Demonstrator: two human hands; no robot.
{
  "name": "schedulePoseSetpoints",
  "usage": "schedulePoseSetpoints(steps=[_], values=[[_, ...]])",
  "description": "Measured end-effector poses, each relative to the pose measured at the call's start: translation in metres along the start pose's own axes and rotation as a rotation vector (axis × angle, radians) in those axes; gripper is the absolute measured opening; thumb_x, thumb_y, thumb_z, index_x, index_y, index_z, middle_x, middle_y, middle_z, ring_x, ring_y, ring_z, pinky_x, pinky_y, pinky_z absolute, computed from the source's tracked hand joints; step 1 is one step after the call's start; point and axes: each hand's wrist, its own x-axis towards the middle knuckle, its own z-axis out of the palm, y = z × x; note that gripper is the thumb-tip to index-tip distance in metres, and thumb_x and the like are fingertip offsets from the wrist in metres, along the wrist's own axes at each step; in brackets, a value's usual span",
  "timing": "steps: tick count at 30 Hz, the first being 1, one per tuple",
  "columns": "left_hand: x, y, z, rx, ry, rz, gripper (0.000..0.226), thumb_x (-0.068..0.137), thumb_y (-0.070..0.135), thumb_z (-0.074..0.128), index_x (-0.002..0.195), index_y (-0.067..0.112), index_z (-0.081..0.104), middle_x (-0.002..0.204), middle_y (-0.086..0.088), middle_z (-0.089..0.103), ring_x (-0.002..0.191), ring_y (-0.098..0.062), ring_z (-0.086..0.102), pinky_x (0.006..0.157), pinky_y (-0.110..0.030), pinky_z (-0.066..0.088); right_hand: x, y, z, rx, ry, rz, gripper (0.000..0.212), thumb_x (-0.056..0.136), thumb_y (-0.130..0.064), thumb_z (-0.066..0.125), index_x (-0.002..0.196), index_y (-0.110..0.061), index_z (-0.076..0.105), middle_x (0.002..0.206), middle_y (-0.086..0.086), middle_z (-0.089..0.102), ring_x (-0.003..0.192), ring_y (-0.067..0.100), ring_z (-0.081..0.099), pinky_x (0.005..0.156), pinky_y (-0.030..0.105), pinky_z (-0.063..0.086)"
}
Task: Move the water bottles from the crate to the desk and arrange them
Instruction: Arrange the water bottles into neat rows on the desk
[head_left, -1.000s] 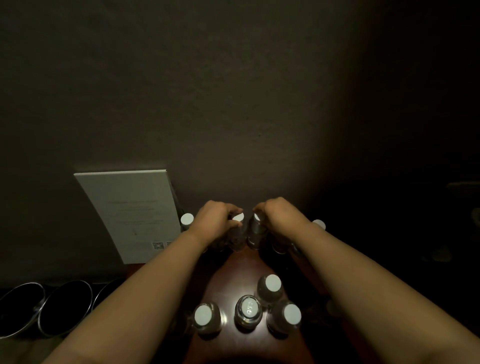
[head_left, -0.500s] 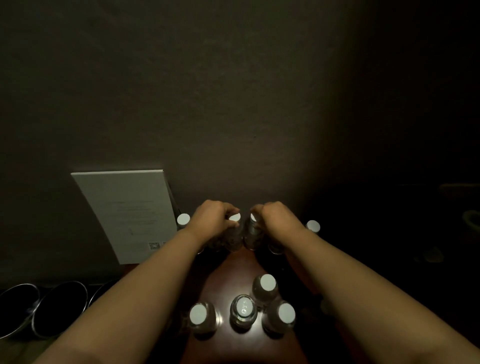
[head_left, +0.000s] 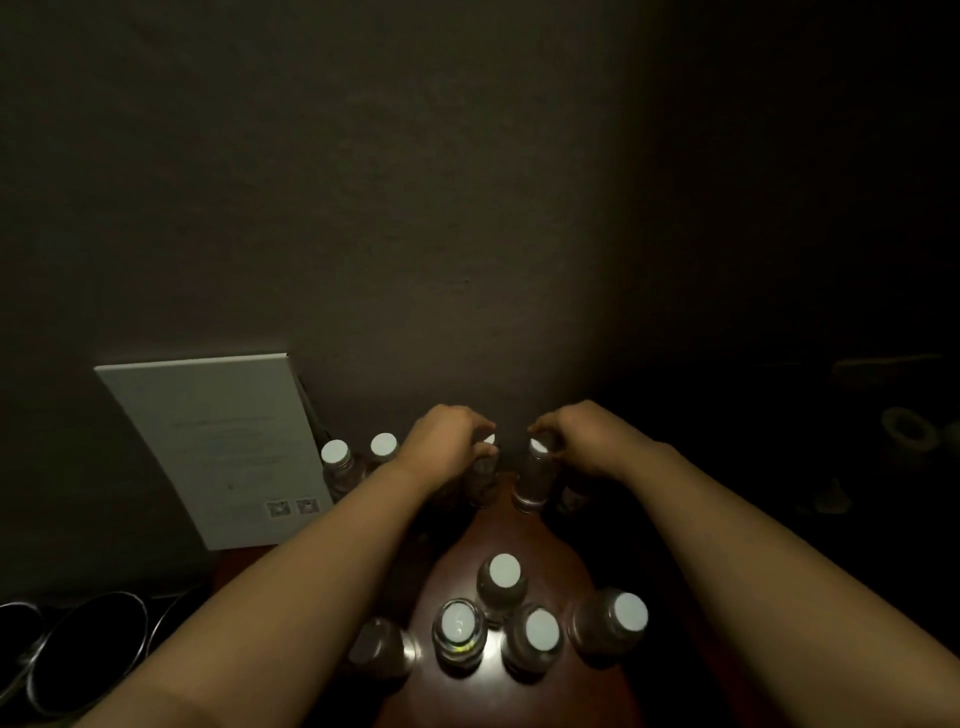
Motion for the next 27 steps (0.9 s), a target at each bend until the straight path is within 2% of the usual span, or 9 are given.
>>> schedulePoseSetpoints(steps=[2,6,10,13,16,19,22,24,27], values=[[0.003,-0.001,-0.002,-0.031,-0.012,-0.030,0.043,0.085,0.038,0.072,0.126,0.025,0.066,0.123,0.004,0.068,0.114,-0.014,0.062,0.097,-0.028,0.047,0.001,0.001,0.006,-0.007,0.018,-0.007,0.045,0.087,-0.023,0.069,0.131,-0.028,0.061,0.127,0.001,0.066,0.114,0.019,0.062,0.094,0.029,0.048],[0.004,0.001,-0.004,-0.059,-0.030,-0.050,0.045,0.084,0.036,0.075,0.126,0.024,0.066,0.122,0.005,0.069,0.114,-0.011,0.062,0.097,-0.025,0.046,0.006,-0.006,0.013,-0.088,0.060,-0.041,0.048,0.086,-0.041,0.069,0.129,-0.022,0.061,0.120,0.008,0.066,0.112,0.028,0.061,0.089,0.032,0.048],[0.005,0.001,-0.004,-0.095,-0.017,-0.076,0.045,0.081,0.035,0.078,0.124,0.023,0.068,0.118,0.004,0.071,0.111,-0.010,0.063,0.092,-0.018,0.043,0.010,-0.011,0.013,-0.060,0.029,-0.066,0.038,0.088,-0.023,0.067,0.126,-0.022,0.064,0.115,0.003,0.069,0.109,0.023,0.063,0.090,0.028,0.048],[0.005,0.001,-0.004,-0.110,-0.016,-0.080,0.046,0.080,0.035,0.079,0.122,0.022,0.069,0.118,0.003,0.071,0.110,-0.009,0.063,0.086,-0.014,0.038,0.009,-0.015,0.011,-0.021,-0.021,-0.069,0.039,0.091,-0.014,0.058,0.129,-0.023,0.063,0.123,0.005,0.066,0.112,0.024,0.062,0.096,0.035,0.050],[0.006,0.001,-0.005,-0.115,-0.021,-0.079,0.047,0.079,0.035,0.079,0.122,0.021,0.069,0.119,0.003,0.070,0.111,-0.010,0.063,0.089,-0.015,0.040,0.009,-0.015,0.012,-0.012,-0.042,-0.061,0.043,0.090,-0.010,0.056,0.130,-0.025,0.062,0.127,0.004,0.065,0.114,0.023,0.061,0.097,0.038,0.050],[0.007,0.000,-0.006,-0.133,-0.029,-0.087,0.047,0.078,0.034,0.080,0.122,0.021,0.069,0.120,0.003,0.070,0.112,-0.009,0.063,0.091,-0.016,0.041,0.008,-0.017,0.012,-0.027,-0.003,-0.022,0.043,0.089,-0.025,0.064,0.132,-0.024,0.059,0.127,0.005,0.063,0.114,0.024,0.060,0.096,0.038,0.051],[0.008,-0.001,-0.005,-0.136,-0.036,-0.090,0.047,0.078,0.034,0.080,0.122,0.021,0.069,0.120,0.004,0.070,0.112,-0.009,0.063,0.092,-0.017,0.042,0.008,-0.020,0.017,-0.129,0.073,0.047,0.045,0.085,-0.046,0.069,0.119,-0.015,0.063,0.116,0.010,0.060,0.106,0.029,0.060,0.087,0.036,0.052],[0.008,-0.001,-0.005,-0.123,-0.036,-0.080,0.046,0.078,0.035,0.080,0.121,0.022,0.070,0.119,0.005,0.070,0.112,-0.010,0.063,0.095,-0.021,0.045,0.009,-0.022,0.018,-0.133,0.076,0.068,0.038,0.086,-0.042,0.069,0.110,-0.013,0.064,0.110,0.011,0.059,0.102,0.031,0.061,0.084,0.036,0.052],[0.009,-0.001,-0.004,-0.096,-0.030,-0.067,0.046,0.077,0.037,0.080,0.119,0.023,0.071,0.116,0.006,0.071,0.111,-0.012,0.064,0.096,-0.028,0.048,0.008,-0.019,0.012,-0.090,0.081,-0.009,0.018,0.086,-0.022,0.064,0.102,-0.013,0.068,0.106,0.011,0.060,0.100,0.032,0.062,0.085,0.037,0.052]])
